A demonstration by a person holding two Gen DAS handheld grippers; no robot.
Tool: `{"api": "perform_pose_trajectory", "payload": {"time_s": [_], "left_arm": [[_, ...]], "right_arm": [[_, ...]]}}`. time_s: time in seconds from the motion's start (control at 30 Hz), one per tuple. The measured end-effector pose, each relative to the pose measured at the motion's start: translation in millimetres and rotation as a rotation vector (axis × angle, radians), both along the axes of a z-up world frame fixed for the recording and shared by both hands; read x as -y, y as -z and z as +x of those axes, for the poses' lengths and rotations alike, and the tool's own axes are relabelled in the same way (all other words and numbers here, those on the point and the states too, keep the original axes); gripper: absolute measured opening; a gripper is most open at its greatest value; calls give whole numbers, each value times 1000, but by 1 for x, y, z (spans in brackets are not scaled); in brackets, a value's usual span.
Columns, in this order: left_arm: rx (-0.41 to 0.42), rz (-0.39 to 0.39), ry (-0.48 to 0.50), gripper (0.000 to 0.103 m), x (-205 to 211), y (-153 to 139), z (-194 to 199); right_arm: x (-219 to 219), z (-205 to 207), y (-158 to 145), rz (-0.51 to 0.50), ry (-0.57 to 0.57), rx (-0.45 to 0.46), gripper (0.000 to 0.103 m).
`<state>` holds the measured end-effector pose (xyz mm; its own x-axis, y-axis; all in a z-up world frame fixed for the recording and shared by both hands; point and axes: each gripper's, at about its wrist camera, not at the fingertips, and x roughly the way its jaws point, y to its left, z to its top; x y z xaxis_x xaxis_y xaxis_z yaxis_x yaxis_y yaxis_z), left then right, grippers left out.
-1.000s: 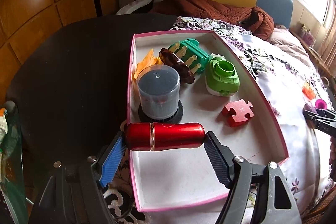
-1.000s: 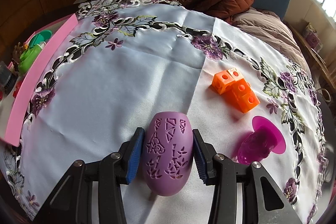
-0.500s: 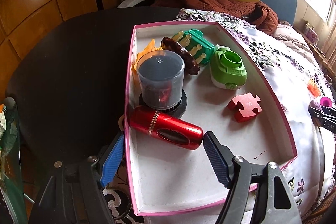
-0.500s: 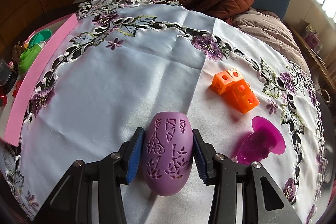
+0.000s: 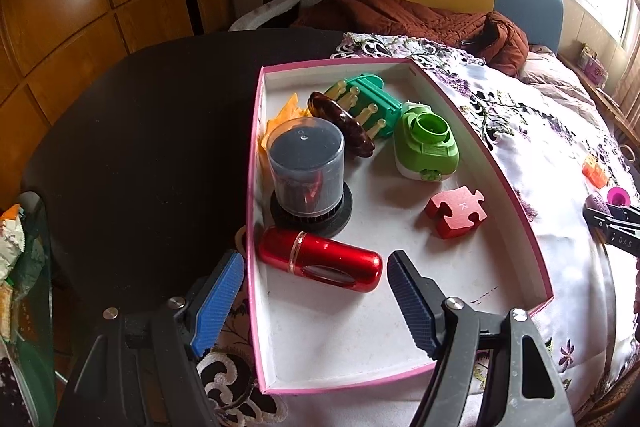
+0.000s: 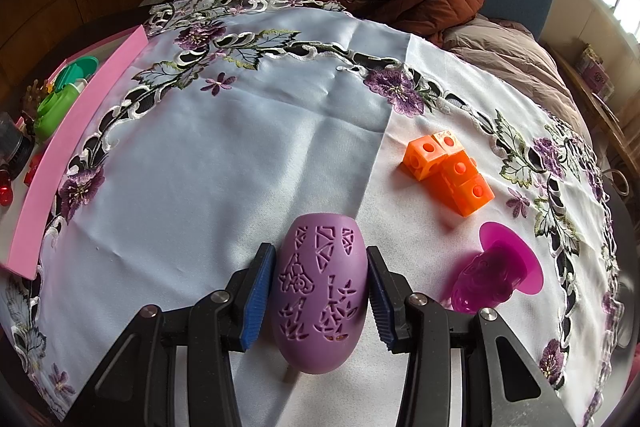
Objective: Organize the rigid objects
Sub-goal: 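Lower the red lipstick tube into the tray and open the left gripper, then carry the purple egg over the tray with the right gripper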
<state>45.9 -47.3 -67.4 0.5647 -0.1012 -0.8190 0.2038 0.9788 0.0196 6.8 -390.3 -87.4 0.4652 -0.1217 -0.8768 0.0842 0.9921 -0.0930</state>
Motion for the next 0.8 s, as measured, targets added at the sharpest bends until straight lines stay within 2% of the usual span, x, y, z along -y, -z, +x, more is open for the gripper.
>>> {"api": "perform_pose_trajectory", "payload": {"time_s": [0.8], "left_arm": [[69,-67,-29,75,-15,-28,-17]], "right_arm": [[0,1,-1,22,24,5,44]]}}
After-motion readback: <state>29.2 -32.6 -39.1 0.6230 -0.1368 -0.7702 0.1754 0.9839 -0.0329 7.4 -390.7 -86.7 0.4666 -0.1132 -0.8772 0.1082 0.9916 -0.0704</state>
